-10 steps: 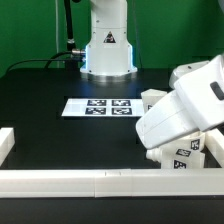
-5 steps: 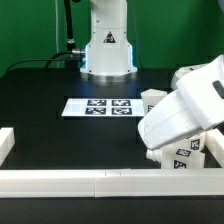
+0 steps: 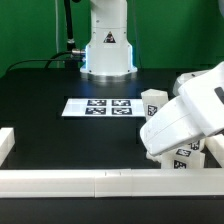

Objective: Assemble stool

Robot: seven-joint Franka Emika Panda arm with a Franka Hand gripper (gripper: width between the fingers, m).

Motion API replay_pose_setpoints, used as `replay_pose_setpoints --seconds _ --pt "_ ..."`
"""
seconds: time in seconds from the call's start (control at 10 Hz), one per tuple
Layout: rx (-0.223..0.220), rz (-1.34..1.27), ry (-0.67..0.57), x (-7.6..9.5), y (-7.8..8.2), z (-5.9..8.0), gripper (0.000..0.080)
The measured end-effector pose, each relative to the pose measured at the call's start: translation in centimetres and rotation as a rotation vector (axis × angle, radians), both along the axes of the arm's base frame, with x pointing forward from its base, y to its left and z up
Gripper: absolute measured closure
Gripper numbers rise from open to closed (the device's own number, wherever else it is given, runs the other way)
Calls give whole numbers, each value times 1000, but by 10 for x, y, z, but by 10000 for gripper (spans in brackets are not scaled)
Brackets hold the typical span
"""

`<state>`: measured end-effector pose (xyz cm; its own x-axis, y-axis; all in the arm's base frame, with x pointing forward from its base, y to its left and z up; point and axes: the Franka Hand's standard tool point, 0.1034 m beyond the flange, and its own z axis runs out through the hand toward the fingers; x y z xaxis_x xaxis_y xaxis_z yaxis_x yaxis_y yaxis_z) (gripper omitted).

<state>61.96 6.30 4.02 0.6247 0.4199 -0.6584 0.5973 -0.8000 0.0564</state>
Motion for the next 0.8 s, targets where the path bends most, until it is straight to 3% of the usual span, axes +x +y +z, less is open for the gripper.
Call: replay_pose_setpoints --seconds 0.6,0.8 --pt "18 -11 -48 7 -1 -4 151" --pt "-1 -40 -63 8 0 -5 151"
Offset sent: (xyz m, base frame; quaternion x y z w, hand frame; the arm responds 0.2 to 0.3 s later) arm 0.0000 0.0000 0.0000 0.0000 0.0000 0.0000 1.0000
